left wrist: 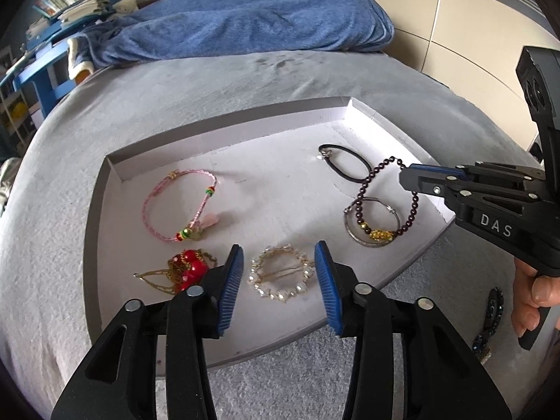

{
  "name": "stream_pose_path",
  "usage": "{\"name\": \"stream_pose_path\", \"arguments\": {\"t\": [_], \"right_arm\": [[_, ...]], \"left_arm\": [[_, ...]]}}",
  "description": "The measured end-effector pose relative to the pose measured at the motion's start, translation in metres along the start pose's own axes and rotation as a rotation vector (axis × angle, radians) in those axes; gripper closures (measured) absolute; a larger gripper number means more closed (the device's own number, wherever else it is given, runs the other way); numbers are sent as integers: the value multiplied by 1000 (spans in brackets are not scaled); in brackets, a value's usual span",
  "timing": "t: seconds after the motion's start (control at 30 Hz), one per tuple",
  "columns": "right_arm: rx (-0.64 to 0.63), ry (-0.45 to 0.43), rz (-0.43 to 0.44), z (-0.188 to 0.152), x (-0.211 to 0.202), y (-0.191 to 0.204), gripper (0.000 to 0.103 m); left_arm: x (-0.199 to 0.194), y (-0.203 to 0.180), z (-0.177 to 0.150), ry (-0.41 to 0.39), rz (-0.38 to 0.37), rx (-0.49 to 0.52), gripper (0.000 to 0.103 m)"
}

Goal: Organize jewelry
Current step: 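Open both tools to release the pearl ring and red bead bracelet in the tray, then move the left tool over the pearl hair pin while the right tool approaches the blue beaded bracelet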

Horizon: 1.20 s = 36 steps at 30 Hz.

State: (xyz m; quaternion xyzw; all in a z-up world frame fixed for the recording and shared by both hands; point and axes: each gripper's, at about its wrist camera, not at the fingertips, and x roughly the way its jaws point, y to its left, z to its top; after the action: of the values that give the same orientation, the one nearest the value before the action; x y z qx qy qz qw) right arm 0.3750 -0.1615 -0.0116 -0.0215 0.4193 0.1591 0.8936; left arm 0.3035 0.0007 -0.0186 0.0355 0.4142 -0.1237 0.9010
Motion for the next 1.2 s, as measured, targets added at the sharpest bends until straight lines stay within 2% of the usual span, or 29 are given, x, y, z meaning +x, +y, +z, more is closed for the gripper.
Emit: {"name": "stream_pose_path", "arguments": {"t": [0.13,0.3,0.43,0.57,0.9,1.2], "right_arm": [[-1,-15,2,1,-5,2,91],[4,-65,14,2,-21,5,73],[29,-85,19,-1,-31,1,64],[53,-111,23,-5,-46,-2,52],[88,-139,18,-34,-81,-5,48],[104,-146,21,-63,-109,3,41]], "left_arm": [[-3,-2,1,-7,-5,3,49],[-17,-9,1,-51,-9,21,30],[-35,-14,-1,-100,-7,5,24],[-53,-16,-5,-124,-2,1,23],[-89,-9,-30,-127,10,-31,23],[-118,-11,-71,-108,20,-14,23]]}}
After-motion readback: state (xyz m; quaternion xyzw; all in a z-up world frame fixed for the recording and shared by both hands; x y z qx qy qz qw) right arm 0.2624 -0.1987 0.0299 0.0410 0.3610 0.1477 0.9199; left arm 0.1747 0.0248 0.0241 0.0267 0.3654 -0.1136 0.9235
